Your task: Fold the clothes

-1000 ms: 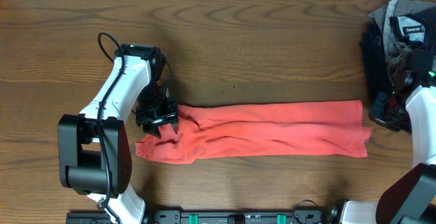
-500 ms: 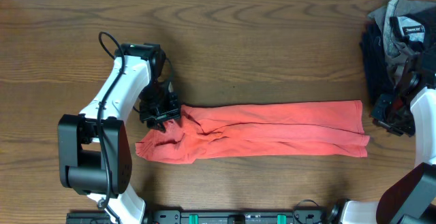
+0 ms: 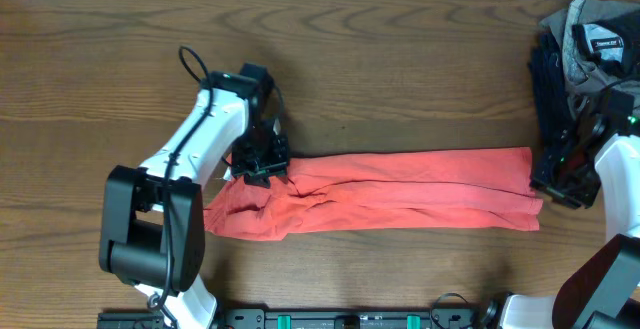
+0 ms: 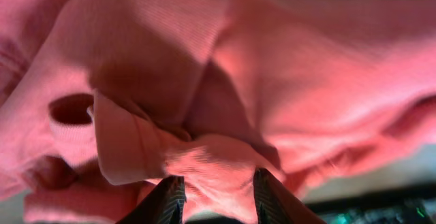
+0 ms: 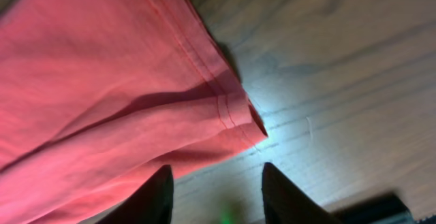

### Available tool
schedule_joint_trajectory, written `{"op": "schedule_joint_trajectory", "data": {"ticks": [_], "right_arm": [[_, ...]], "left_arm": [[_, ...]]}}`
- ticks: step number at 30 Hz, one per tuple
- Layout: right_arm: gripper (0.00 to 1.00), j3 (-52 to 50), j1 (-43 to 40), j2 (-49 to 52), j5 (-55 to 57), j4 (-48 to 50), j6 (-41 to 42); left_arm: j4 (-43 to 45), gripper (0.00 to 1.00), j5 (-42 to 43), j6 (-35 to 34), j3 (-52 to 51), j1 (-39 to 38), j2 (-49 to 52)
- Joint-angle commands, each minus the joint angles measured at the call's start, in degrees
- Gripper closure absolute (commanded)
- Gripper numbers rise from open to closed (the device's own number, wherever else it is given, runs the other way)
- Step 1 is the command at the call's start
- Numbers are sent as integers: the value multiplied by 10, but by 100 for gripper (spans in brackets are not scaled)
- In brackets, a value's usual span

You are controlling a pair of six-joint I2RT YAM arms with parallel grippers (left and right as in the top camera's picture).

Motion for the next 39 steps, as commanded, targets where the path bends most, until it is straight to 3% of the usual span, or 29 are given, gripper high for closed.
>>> {"op": "schedule_joint_trajectory", "data": {"ticks": [1,3,7,11,16,25,27,30,33,39], "right_arm": [[50,-36,-3,5,-16,19,-10],[41,-48,-3,5,-35,40,-11],[34,-66,-3,5,-36,82,-10],[28,-90,-3,5,-36,124,-10],[25,-111,-3,5,-34,144,-24],[25,-111,-3,6,-40,167,-83],[26,-111,-3,8,-40,172,-93],[26,-111,-3,14,-62,176,-97],[27,-111,-3,24,-117,181,-126],[27,-112,-3,65,-120,189,-127]], "left_arm": [[29,65,-39,-65,-45,-8,1],[64,65,-39,-81,-74,-8,1],[191,64,-40,-89,-139,-8,1],[284,54,-59,-90,-183,-8,1],[268,54,-63,-44,-175,-5,-10],[177,49,-95,-47,-144,43,-132],[162,43,-95,-46,-144,53,-176],[159,24,-95,-46,-144,54,-225],[157,23,-95,-46,-144,54,-246],[136,22,-95,-47,-145,54,-245]]}}
